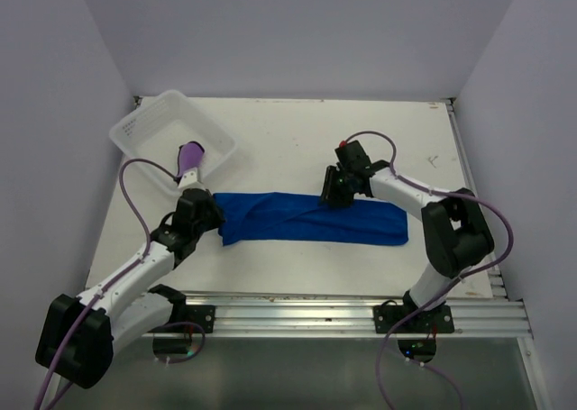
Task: Roll the towels
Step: Fold the towel
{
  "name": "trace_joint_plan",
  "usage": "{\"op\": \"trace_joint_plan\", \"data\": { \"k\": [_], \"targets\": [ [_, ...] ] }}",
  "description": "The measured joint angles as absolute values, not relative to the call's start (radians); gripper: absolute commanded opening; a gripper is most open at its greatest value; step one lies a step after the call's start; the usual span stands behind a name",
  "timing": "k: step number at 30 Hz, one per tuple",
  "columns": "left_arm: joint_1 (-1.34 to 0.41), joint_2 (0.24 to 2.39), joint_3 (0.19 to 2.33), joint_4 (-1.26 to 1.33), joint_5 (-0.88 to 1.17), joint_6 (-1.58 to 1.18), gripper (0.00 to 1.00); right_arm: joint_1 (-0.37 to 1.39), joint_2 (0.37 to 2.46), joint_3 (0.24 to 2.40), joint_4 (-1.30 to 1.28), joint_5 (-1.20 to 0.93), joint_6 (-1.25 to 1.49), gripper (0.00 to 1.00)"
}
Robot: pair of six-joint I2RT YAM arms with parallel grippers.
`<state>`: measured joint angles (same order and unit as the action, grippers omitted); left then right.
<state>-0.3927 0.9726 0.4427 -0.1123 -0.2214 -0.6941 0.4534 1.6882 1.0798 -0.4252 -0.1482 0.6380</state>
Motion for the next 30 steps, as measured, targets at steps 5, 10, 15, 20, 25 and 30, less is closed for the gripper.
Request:
{"op": "trace_joint_plan", "data": {
  "k": [5,10,15,20,25,30],
  "targets": [
    [-0.393,0.972,0.439,-0.104,-0.214,-0.688,0.00,0.495,1.723,1.113,-0.427,-0.149,0.672,0.40],
    [-0.393,0.972,0.422,-0.090,-0.208,-0.687,0.00,0.509,1.733,1.116,-0.439,-0.147,0.693,0.41],
    [-0.393,0.973,0.410,-0.076,-0.200,-0.687,0.00,0.509,1.733,1.116,-0.439,-0.131,0.717,0.43],
    [-0.393,0.976,0.408,-0.067,-0.190,-0.686,0.00,0.510,1.763,1.116,-0.418,-0.123,0.752,0.43],
    [-0.393,0.978,0.401,-0.066,-0.186,-0.683,0.00,0.511,1.815,1.116,-0.403,-0.123,0.779,0.40],
    [-0.393,0.979,0.394,-0.047,-0.186,-0.670,0.00,0.512,1.822,1.124,-0.396,-0.123,0.796,0.39]
  ]
}}
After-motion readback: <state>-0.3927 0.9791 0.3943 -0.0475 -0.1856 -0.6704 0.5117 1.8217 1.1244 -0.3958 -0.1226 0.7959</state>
